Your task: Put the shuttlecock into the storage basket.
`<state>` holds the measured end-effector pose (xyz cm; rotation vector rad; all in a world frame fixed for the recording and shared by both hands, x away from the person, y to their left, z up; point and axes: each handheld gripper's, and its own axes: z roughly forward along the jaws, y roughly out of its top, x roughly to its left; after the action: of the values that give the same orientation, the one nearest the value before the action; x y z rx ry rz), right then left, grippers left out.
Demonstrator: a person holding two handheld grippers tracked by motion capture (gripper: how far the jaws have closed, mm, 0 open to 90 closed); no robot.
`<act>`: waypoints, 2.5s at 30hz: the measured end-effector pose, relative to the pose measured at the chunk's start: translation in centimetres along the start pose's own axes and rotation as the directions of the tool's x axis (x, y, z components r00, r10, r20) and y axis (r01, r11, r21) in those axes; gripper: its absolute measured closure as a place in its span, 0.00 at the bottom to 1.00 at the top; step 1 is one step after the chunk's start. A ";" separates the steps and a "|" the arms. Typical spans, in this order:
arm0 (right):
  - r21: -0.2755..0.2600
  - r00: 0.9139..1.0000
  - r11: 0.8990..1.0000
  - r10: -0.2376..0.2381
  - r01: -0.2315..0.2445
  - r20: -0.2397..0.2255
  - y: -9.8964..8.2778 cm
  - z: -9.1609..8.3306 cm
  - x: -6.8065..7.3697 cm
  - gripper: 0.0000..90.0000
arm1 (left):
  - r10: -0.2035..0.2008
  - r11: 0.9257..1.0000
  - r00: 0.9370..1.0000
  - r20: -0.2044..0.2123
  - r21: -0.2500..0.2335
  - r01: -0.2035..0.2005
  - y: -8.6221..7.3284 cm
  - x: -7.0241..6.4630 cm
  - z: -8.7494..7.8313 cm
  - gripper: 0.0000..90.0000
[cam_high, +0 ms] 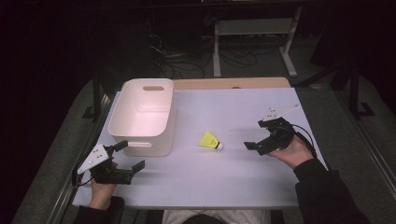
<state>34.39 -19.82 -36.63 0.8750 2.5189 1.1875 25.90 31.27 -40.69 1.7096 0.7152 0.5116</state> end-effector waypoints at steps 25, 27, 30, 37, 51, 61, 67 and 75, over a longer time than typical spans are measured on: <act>0.063 0.998 0.997 -0.040 0.042 -0.043 2.4 2.5 0.0 0.00 | -0.003 1.000 1.000 0.005 0.000 0.003 0.0 0.0 0.0 0.00; 0.070 0.998 0.997 -0.040 0.043 -0.046 2.5 2.6 -0.1 0.00 | -0.003 1.000 1.000 0.006 0.000 0.003 0.0 0.0 0.0 0.00; 0.078 0.998 0.996 -0.039 0.043 -0.054 2.8 3.0 -0.1 0.00 | -0.003 1.000 1.000 0.005 0.001 0.003 0.0 0.0 0.0 0.00; 0.100 0.996 0.993 -0.051 0.058 -0.070 3.1 3.8 -0.1 0.00 | -0.004 1.000 1.000 0.007 0.002 0.004 0.0 0.0 0.0 0.00; 0.139 0.994 0.988 -0.053 0.066 -0.095 3.0 5.4 -0.2 0.00 | -0.004 1.000 1.000 0.009 0.002 0.004 0.0 0.0 0.0 0.00; 0.163 0.992 0.984 -0.055 0.072 -0.111 3.1 6.3 0.0 0.00 | -0.002 1.000 1.000 0.010 0.001 0.002 0.0 0.0 0.0 0.00; 0.170 0.990 0.982 -0.067 0.087 -0.122 3.5 6.8 0.2 0.00 | -0.002 1.000 1.000 0.011 0.001 0.002 0.0 0.0 0.0 0.00; 0.194 0.988 0.975 -0.079 0.104 -0.134 3.5 7.7 0.4 0.00 | -0.001 1.000 1.000 0.012 0.002 0.001 0.0 0.0 0.0 0.00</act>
<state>38.87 -12.97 -38.97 0.7381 2.7867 1.0023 25.86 31.26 -40.70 1.7128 0.7077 0.5002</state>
